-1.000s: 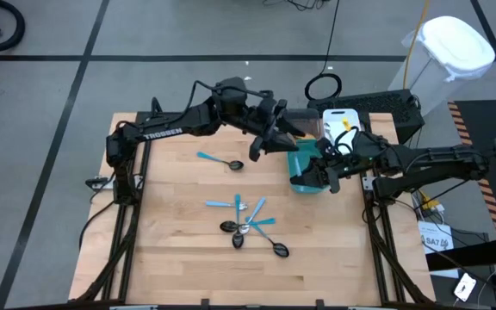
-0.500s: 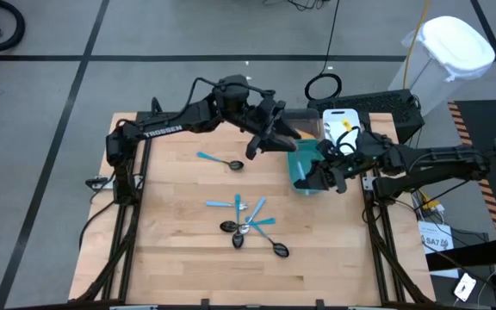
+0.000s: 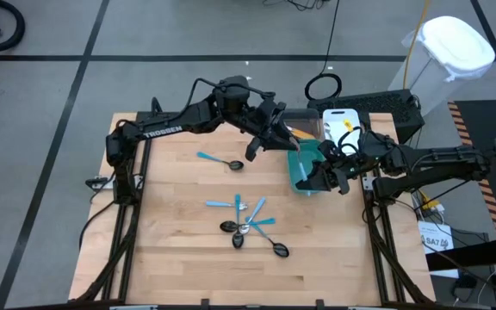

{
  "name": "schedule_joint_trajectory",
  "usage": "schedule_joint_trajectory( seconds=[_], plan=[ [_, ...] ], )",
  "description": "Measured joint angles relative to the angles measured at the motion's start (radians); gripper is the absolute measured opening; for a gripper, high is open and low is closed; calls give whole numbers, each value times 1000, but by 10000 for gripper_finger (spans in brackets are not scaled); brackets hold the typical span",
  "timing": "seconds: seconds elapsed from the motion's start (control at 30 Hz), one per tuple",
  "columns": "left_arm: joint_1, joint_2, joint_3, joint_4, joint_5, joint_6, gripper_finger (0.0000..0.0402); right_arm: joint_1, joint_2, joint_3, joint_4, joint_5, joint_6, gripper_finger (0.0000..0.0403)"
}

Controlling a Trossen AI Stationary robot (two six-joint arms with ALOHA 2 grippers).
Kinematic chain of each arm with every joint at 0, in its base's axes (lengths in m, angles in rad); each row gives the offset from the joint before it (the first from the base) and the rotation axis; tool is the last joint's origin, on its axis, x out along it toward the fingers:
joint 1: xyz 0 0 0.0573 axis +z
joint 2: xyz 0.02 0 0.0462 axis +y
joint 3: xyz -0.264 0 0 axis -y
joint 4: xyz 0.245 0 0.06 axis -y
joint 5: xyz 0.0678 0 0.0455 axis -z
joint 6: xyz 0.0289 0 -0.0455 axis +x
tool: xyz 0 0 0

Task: Sort silverware by color (type)
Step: Put the light blue spoon into the white bin

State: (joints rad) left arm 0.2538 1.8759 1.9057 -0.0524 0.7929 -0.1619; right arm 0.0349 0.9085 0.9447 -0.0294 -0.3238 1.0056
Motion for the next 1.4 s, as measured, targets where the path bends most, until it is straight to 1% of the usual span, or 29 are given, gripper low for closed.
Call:
schedule_joint_trajectory(
  seconds=[0.2, 0.27, 0.4, 0.43, 0.53, 0.63, 0.73, 0.9, 1.0, 1.1, 1.23, 1.4],
  plan=[
    [-17, 0, 0, 0, -5, -1, 85, 0, 0, 0, -15, 5, -23, 53],
    [-20, 0, 0, 0, -10, -2, 67, 0, 0, 0, -17, 4, -32, 54],
    [-21, 0, 0, 0, -11, -26, 15, 1, 0, 0, -21, 3, -33, 55],
    [-21, 0, 0, -1, -12, -32, 10, 1, 0, 0, -23, 4, -33, 55],
    [-21, 1, 0, -5, -14, -39, 8, 1, 0, 1, -30, 10, -31, 55],
    [-21, 1, 0, -7, -16, -50, 8, 1, 0, 1, -48, 47, 29, 63],
    [-20, 1, 0, -10, -17, -58, 7, 1, 1, 2, -73, 53, 56, 93],
    [-19, 1, 0, -29, -15, -69, 6, 0, 1, 2, -82, 67, 91, 169],
    [-19, 1, 0, -70, -16, -72, 6, 0, 1, 2, -129, 70, 114, 214],
    [-21, 1, 0, -123, -55, -72, 6, -1, -4, 2, -207, 73, 135, 248],
    [-29, 1, 0, -172, -125, -88, 5, -1, -5, 1, -272, 71, 134, 270],
    [-46, 1, 0, -206, -260, -156, 5, -1, -6, 1, -393, 69, 135, 273]
  ],
)
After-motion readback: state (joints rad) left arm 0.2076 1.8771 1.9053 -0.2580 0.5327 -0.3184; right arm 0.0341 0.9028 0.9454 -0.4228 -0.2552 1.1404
